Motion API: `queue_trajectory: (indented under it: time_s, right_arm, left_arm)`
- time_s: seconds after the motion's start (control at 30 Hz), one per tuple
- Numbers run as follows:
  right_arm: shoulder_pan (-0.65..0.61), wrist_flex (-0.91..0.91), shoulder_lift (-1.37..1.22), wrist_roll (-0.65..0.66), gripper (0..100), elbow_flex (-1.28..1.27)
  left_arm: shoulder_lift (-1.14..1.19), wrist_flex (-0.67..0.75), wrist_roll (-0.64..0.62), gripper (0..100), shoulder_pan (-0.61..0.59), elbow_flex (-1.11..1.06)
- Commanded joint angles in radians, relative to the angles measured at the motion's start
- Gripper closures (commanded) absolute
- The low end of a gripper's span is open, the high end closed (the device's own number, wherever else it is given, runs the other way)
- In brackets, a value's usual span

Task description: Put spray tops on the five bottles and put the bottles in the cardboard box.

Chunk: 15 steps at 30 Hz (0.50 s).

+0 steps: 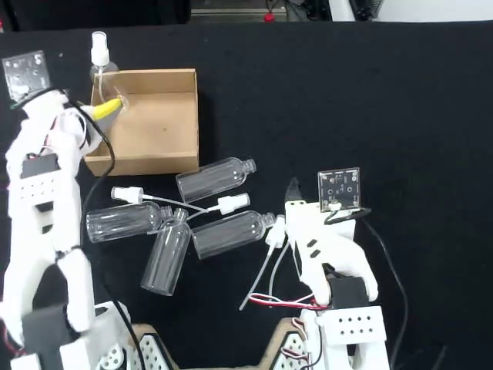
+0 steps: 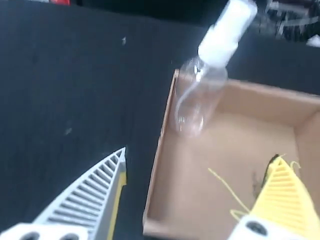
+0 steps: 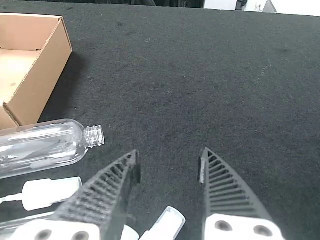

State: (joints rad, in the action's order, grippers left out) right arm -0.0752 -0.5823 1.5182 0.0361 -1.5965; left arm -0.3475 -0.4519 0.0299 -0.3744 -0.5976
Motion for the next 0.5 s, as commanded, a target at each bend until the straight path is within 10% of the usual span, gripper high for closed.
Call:
queue_trajectory:
  time_s: [0.0,0.27,0.47]
  right_arm:
    - [0.012,0.029,0.024,0.011,80.8,0.012]
    - [0.012,0.029,0.024,0.011,80.8,0.013]
    - [0.012,0.029,0.024,0.011,80.8,0.013]
  left_arm:
    - [-0.087,-0.221,0.006,58,-0.028,0.004]
    - [-0.081,-0.451,0.015,58,-0.159,-0.027]
    - [-0.089,-0.591,0.445,59,-0.159,-0.031]
